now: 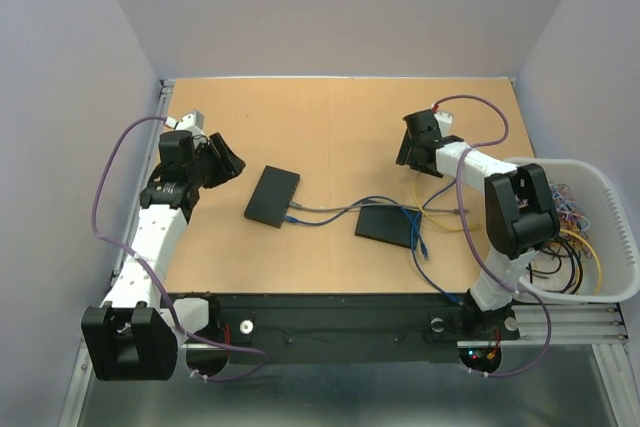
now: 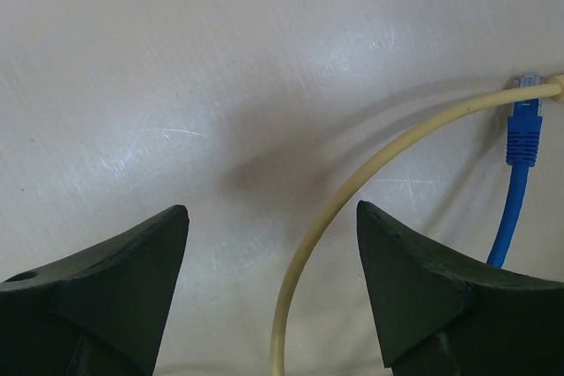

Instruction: Insert the plug into the switch port

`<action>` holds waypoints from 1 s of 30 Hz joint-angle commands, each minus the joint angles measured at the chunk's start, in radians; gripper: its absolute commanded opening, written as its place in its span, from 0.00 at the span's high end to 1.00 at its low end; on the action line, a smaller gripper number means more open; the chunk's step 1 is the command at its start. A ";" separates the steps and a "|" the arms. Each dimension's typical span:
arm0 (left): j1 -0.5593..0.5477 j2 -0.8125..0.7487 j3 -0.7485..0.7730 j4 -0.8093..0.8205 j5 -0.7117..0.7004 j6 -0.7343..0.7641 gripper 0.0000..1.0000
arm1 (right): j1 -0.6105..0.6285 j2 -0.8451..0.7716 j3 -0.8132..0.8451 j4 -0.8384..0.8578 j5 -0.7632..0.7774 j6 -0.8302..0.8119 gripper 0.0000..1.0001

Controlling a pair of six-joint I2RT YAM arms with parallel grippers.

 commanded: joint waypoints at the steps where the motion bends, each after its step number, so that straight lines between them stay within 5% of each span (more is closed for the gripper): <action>1: 0.005 -0.019 -0.005 -0.011 -0.009 0.048 0.39 | -0.027 0.028 0.038 0.005 0.001 0.018 0.20; 9: 0.016 -0.029 -0.013 -0.009 -0.013 0.049 0.39 | -0.059 0.083 0.030 0.005 -0.019 0.026 0.48; 12: 0.016 -0.028 -0.017 -0.008 -0.009 0.048 0.39 | -0.059 0.084 0.047 0.005 -0.019 0.017 0.75; 16: 0.016 -0.029 -0.021 -0.006 -0.010 0.046 0.39 | -0.058 0.086 0.087 0.021 -0.125 -0.018 0.97; 19: 0.016 -0.036 -0.024 -0.002 -0.006 0.044 0.39 | -0.023 0.071 0.111 0.048 -0.321 -0.084 0.99; 30: 0.007 -0.088 -0.114 0.141 0.172 -0.067 0.39 | 0.391 -0.233 -0.054 0.168 -0.458 -0.278 1.00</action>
